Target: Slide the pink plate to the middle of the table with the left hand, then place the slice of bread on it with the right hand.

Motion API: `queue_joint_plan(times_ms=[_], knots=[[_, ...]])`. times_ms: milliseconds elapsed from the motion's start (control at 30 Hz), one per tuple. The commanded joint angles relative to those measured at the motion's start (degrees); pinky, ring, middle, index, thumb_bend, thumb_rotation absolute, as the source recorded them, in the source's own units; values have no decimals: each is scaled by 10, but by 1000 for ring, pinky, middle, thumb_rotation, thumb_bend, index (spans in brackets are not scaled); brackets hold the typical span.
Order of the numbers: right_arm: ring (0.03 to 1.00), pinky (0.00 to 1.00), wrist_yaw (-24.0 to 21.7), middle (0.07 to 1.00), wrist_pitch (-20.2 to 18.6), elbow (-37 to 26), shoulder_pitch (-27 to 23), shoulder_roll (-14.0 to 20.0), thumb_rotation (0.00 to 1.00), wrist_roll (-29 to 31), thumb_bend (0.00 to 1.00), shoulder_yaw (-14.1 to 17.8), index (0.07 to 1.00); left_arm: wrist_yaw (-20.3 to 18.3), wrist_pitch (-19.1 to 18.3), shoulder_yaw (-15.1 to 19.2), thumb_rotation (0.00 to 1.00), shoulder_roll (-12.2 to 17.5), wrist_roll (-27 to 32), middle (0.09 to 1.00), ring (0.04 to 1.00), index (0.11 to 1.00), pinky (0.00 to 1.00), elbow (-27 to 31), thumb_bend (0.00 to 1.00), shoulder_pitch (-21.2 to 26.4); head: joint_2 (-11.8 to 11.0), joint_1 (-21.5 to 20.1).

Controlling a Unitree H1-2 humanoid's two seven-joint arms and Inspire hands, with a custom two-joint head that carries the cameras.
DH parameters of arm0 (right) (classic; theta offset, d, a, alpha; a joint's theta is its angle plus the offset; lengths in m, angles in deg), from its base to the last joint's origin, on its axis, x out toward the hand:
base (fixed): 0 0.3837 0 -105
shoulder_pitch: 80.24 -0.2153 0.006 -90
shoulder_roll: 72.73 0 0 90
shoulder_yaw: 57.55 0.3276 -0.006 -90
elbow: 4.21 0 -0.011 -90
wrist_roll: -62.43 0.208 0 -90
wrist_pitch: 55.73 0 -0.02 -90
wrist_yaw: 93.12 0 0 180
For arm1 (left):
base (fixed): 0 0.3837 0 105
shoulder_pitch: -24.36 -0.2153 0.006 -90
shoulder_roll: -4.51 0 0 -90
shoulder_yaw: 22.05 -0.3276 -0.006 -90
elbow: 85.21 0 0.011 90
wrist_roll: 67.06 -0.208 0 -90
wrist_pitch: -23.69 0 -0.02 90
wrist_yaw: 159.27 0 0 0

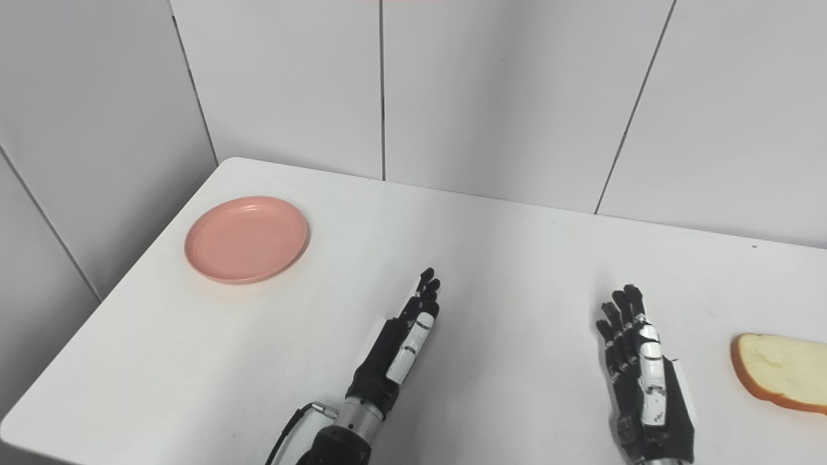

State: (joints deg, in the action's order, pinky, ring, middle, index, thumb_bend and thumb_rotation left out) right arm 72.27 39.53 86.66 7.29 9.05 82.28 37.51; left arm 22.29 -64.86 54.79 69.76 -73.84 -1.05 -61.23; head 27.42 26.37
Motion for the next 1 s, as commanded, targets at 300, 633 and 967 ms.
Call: queue_joint_plan(times_ms=[300,633,967], knots=[[1000,1000,3,1000,1,28,42,-10,1000,-9,406,-6,1000,-69,-35,-1,1000,-4,80,1000,1000,1000,1000,62,484,14,1,-5],[1000,1000,8,1000,-7,20,43,-13,1000,-11,393,-9,1000,-55,-56,30,1000,-14,92,997,996,996,1000,131,454,50,1,-6],[1000,1000,9,1000,-4,22,43,-14,1000,-8,382,-9,1000,-65,-96,57,999,2,144,996,995,990,997,180,460,93,0,-6]])
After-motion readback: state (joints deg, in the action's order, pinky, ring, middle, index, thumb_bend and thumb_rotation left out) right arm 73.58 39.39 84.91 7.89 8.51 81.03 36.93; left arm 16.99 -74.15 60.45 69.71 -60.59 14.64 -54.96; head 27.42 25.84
